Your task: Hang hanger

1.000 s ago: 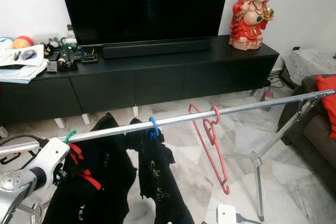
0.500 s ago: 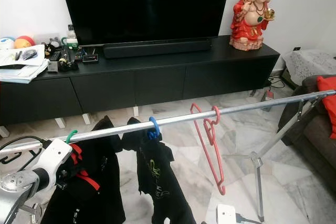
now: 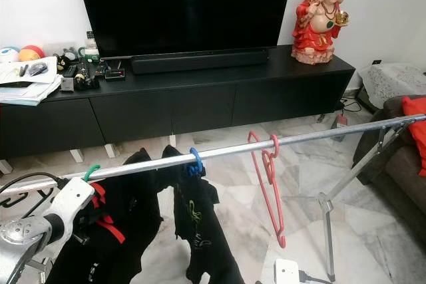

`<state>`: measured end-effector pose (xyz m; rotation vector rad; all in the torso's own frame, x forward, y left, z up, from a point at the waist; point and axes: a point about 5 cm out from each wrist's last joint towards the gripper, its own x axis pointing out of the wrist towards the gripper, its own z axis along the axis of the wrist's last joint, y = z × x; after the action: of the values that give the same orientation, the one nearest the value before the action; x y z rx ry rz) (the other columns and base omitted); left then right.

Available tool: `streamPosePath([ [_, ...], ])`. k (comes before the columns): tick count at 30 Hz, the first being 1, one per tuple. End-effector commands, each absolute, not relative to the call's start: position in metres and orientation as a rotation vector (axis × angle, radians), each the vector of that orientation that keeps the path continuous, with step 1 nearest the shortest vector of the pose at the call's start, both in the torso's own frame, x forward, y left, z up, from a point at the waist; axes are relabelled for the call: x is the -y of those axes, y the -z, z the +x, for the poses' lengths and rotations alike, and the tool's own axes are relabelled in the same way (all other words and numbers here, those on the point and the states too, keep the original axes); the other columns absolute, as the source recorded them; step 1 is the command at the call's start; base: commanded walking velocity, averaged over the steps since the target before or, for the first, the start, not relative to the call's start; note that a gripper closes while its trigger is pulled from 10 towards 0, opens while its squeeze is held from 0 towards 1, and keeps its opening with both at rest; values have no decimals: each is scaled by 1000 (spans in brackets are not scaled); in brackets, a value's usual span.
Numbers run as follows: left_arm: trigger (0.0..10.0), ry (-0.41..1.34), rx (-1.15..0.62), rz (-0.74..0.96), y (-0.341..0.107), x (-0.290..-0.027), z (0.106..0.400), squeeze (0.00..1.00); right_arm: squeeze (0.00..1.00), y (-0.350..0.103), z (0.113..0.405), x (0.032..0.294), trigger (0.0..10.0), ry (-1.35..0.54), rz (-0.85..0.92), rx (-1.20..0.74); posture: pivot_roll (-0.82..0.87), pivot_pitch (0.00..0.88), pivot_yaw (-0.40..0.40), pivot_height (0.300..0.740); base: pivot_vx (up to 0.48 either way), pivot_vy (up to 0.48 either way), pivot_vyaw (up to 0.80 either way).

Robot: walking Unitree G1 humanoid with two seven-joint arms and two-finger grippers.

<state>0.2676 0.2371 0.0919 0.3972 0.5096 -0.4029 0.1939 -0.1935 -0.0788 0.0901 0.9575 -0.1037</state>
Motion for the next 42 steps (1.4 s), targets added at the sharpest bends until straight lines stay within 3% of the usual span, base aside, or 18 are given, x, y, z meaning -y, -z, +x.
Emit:
streamPosePath([
  [1,0,418,-506,438,-96,-236,268,0,0,79,194,195,10000,103,77,-962,126,18,-30,740,0,0,0],
  [18,0,439,-486,500,-104,-231,271,0,0,79,194,195,10000,102,73,-964,129,15,-28,740,0,0,0],
  [28,0,421,-247,290,-128,-219,281,0,0,78,195,195,10000,102,72,-963,128,4,-31,740,0,0,0],
  [42,0,437,-270,245,-122,-236,241,0,0,78,194,197,10000,100,63,-965,138,0,-36,740,0,0,0],
])
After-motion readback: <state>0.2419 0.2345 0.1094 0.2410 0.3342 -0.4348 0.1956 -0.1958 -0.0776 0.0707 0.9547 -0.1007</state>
